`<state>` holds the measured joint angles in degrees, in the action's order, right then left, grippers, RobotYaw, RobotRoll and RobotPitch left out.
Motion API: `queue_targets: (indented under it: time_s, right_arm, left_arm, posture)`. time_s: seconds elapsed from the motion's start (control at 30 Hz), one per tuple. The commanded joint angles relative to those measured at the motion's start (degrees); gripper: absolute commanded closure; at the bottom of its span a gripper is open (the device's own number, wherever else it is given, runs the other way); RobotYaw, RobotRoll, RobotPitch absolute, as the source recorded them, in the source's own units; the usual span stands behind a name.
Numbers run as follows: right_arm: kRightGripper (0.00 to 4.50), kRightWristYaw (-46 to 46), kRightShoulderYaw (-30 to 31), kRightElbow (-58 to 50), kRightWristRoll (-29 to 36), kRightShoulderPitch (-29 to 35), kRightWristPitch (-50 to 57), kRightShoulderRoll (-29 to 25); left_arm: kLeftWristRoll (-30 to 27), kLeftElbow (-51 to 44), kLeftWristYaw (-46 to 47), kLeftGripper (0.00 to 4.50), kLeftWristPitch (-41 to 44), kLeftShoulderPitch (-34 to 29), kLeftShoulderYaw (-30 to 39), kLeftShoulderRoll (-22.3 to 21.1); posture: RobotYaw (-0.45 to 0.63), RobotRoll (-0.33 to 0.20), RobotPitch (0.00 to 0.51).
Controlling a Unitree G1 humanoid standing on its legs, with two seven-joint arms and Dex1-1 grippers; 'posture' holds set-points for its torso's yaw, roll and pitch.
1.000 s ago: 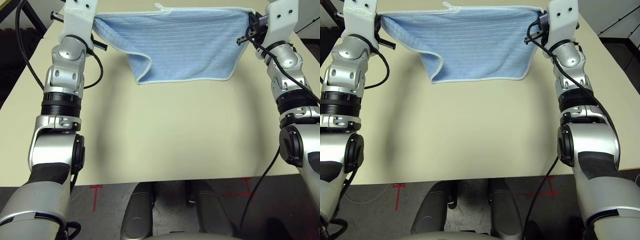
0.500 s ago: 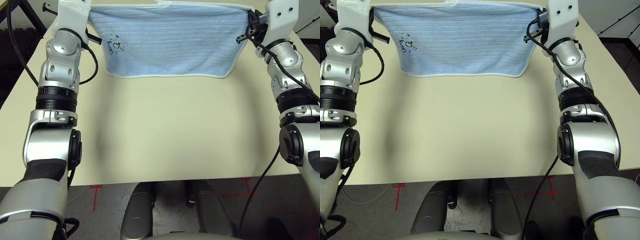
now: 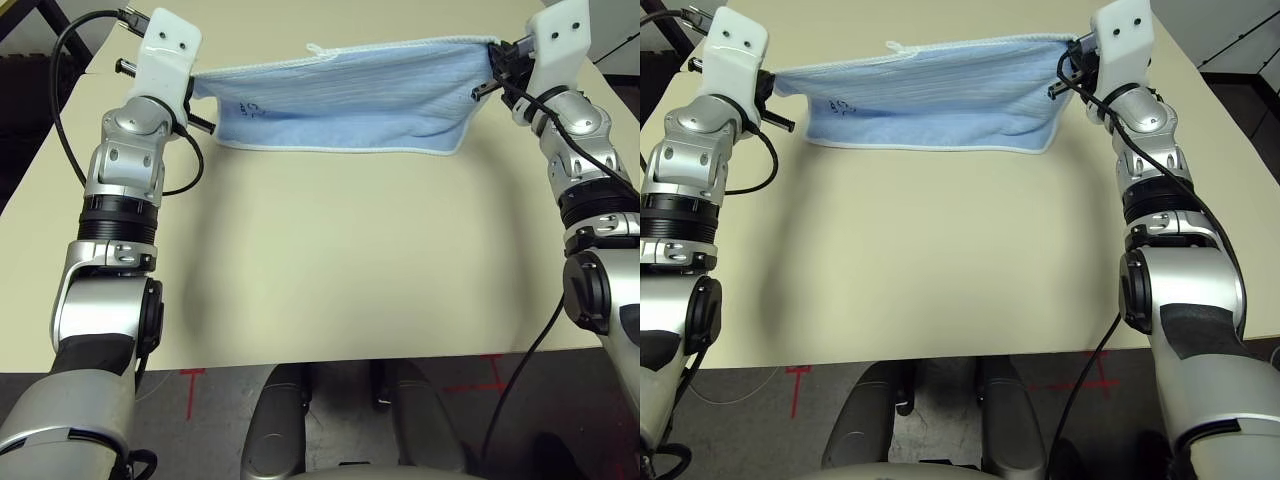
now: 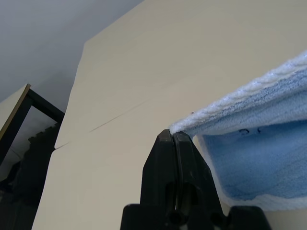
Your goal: Fold the towel and set it aside.
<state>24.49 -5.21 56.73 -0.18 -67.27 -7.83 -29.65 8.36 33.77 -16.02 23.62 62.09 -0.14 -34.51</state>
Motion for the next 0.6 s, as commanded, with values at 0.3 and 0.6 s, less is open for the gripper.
queue_targets:
  time_s: [0.3, 0.6]
  right_arm:
    - [4.5, -7.02, 3.51, 9.32, -5.67, -6.18, -1.23, -0.52]
    - [4.5, -18.47, 4.52, 12.98, -9.42, -9.66, -10.69, -0.54]
  left_arm:
    - [3.33, 21.95, 8.81, 4.49, -13.52, 8.42, -1.75, 1.03]
    - [5.91, 30.65, 20.68, 4.49, -24.79, 14.42, -2.72, 1.57]
  posture:
    - [0.02, 0.0, 0.267]
    - [0.01, 0.0, 0.271]
